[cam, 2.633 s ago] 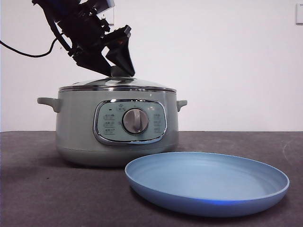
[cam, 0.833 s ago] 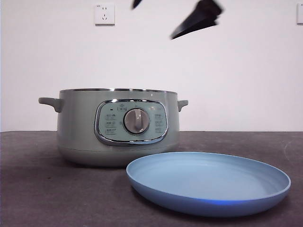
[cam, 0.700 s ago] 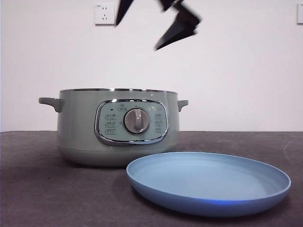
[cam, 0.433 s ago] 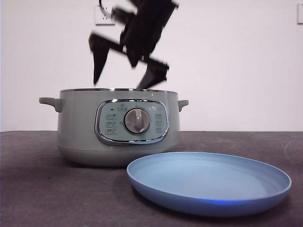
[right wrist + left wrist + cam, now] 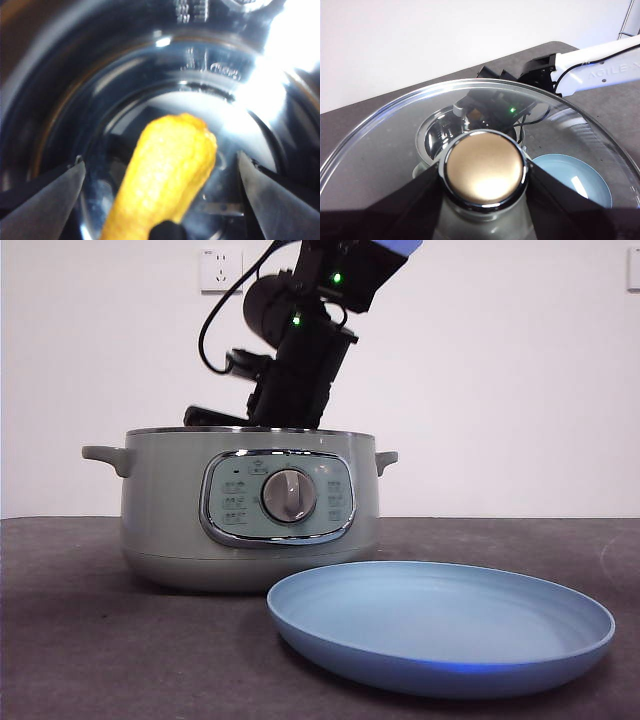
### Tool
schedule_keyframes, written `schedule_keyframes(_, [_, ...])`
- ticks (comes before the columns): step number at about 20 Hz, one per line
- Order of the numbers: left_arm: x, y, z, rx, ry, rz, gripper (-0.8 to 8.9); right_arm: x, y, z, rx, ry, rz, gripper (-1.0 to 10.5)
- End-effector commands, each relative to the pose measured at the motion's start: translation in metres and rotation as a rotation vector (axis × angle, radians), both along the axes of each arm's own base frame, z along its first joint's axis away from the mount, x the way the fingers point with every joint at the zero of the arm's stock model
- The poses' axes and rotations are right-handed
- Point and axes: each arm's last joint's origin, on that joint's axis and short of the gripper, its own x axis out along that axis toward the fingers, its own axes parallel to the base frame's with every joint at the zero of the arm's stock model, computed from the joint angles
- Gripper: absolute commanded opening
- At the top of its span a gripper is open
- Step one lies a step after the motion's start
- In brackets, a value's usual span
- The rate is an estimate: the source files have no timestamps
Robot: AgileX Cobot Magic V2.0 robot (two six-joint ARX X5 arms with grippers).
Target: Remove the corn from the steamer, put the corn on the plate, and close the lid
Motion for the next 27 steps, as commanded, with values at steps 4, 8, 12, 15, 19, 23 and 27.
schedule_keyframes(4, [-0.003,0.001,0.006,-0.028,-0.055,-0.003,-0.09,0.001,0.001,-0.007,-0.018,0.013,-0.029,1.9])
schedule_keyframes(8, [-0.003,0.001,0.005,-0.025,-0.049,-0.003,-0.09,0.001,0.002,-0.006,-0.005,0.005,-0.026,-0.2])
schedule_keyframes(12, [-0.004,0.001,0.005,-0.023,-0.043,-0.002,-0.08,-0.008,-0.001,0.04,0.077,-0.091,-0.019,-0.2])
schedule_keyframes(15, [-0.004,0.001,0.005,-0.023,-0.043,-0.003,-0.09,-0.034,-0.023,0.12,0.177,-0.239,-0.006,-0.2])
schedule_keyframes(19, [-0.004,0.002,0.004,-0.02,-0.037,-0.003,-0.09,-0.072,-0.089,0.189,0.121,-0.265,-0.025,-0.2])
schedule_keyframes(23, [-0.004,0.002,0.004,-0.02,-0.037,-0.003,-0.09,-0.105,-0.136,0.211,0.043,-0.238,-0.037,-0.2])
schedule_keyframes(27, [-0.004,0.002,0.004,-0.02,-0.037,-0.003,-0.09,-0.138,-0.172,0.2,0.058,-0.248,-0.094,-0.2])
